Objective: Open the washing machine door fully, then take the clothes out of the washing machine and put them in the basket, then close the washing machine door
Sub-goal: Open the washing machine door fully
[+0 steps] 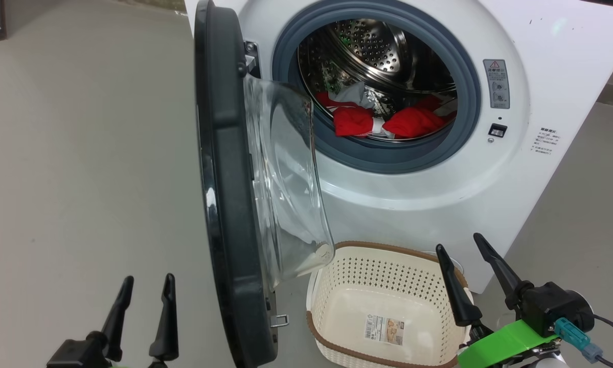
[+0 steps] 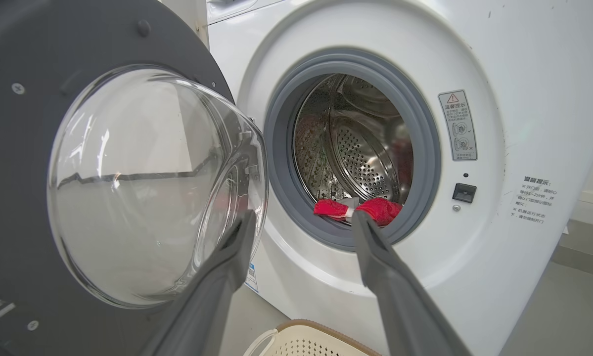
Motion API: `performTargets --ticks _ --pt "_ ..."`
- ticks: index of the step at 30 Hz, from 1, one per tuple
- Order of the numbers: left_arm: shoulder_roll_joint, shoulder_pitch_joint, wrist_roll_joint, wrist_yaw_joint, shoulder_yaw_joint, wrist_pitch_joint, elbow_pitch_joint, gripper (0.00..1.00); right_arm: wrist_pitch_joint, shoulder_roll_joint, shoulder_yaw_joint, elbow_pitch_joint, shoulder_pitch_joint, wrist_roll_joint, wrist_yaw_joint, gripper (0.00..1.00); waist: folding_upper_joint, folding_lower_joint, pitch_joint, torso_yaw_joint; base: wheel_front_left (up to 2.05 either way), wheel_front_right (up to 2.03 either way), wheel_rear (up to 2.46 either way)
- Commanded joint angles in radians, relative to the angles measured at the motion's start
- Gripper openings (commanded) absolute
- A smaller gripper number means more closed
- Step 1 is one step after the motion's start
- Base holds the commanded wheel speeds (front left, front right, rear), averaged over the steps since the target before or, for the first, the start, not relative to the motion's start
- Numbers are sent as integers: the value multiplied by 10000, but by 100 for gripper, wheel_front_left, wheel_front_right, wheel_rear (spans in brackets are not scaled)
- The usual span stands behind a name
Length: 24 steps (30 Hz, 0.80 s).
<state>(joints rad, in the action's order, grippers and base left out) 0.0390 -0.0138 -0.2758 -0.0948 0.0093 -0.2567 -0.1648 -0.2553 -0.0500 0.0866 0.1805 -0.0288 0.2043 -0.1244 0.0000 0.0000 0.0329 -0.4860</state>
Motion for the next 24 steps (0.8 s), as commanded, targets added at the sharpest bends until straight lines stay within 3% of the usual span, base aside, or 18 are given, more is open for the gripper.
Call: performTargets --ticks 1,2,3,4,5,17,24 --pt "112 -143 3 119 344 -51 110 100 -64 -3 269 -296 -124 136 -63 100 0 0 1 2 0 0 0" --pt "112 -153 15 132 337 -51 76 76 -64 -3 269 -297 -120 149 -63 100 0 0 -1 0 0 0 0" --pt "112 -155 43 144 315 -51 28 41 -64 -3 265 -297 -115 151 -63 100 0 0 -3 -2 0 0 0" --pt "112 -163 43 136 287 -51 -6 25 -64 -3 259 -293 -106 152 -63 100 0 0 -3 -4 0 0 0" --pt "112 -160 67 107 233 -51 -67 0 -64 -3 250 -288 -96 159 -63 100 0 0 -4 -4 0 0 0" --pt "112 -653 -124 -145 149 -51 1203 0 -64 -3 252 -222 -54 241 -63 100 0 0 37 57 0 0 0" --pt "112 -1156 -261 137 -39 -49 2699 0 -64 -3 291 -123 3 233 -63 100 0 0 91 135 0 0 0"
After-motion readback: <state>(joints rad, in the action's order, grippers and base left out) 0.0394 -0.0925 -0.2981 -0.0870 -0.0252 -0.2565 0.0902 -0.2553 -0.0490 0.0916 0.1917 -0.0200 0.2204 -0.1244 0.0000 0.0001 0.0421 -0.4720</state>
